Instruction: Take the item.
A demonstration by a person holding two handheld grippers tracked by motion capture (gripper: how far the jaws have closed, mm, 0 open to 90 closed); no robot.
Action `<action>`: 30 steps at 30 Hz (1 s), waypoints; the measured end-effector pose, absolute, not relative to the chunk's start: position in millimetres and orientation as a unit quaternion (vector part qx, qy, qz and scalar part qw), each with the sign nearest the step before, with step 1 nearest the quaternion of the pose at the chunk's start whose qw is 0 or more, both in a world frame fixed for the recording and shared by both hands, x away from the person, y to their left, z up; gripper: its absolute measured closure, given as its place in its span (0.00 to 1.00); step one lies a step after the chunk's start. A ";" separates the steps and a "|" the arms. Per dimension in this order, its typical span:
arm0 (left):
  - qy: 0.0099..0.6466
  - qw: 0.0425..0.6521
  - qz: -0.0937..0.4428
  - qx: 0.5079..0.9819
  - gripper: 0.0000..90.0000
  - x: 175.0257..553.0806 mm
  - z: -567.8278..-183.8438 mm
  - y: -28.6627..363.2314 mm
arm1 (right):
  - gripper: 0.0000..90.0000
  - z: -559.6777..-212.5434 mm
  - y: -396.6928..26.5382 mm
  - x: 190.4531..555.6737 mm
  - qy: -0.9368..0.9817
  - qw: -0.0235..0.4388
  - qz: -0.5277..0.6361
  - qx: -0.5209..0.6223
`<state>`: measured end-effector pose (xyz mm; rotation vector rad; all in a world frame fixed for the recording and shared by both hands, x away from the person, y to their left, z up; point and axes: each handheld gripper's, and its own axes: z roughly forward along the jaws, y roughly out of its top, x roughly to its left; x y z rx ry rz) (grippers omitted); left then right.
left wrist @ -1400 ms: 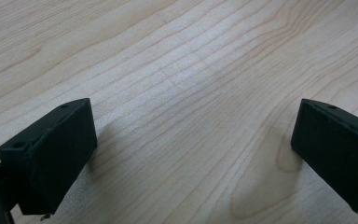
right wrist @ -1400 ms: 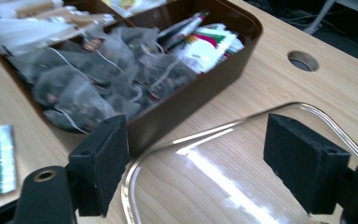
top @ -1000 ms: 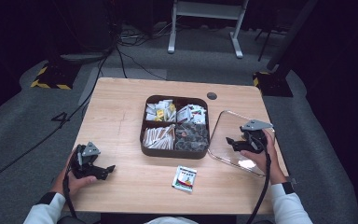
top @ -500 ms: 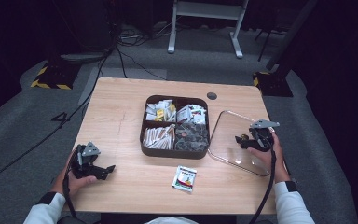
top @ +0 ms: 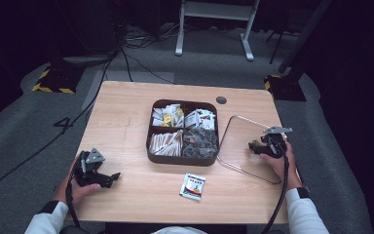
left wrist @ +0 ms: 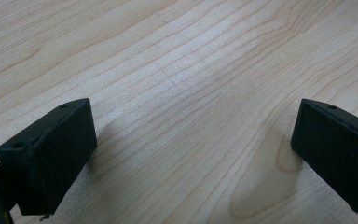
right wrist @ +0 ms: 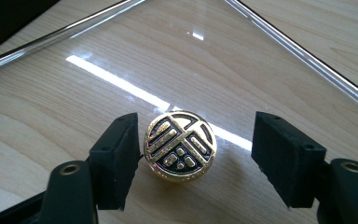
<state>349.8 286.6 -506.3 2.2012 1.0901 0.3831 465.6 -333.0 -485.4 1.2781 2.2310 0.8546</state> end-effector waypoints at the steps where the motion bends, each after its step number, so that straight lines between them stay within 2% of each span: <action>1: 0.415 0.322 0.146 0.838 0.00 349.8 -506.3 286.6 | 0.38 -485.4 -333.0 465.6 0.804 0.214 0.308 0.461; 6: 0.415 0.322 0.146 0.838 0.00 349.9 -506.3 286.6 | 0.42 -489.0 -331.1 468.9 0.803 0.209 0.311 0.463; 13: 0.415 0.322 0.146 0.838 0.00 349.8 -506.3 286.6 | 0.55 -489.3 -333.4 468.9 0.802 0.194 0.324 0.463; 16: 0.415 0.322 0.146 0.838 0.00 349.8 -506.3 286.6 | 0.57 -489.6 -334.5 468.7 0.801 0.191 0.328 0.463; 18: 0.415 0.322 0.146 0.838 0.00 349.8 -506.3 286.6 | 0.64 -489.2 -334.0 468.4 0.803 0.183 0.332 0.459; 30: 0.414 0.321 0.146 0.839 0.00 350.1 -506.2 286.8 | 0.66 -488.8 -333.0 468.3 0.802 0.186 0.333 0.460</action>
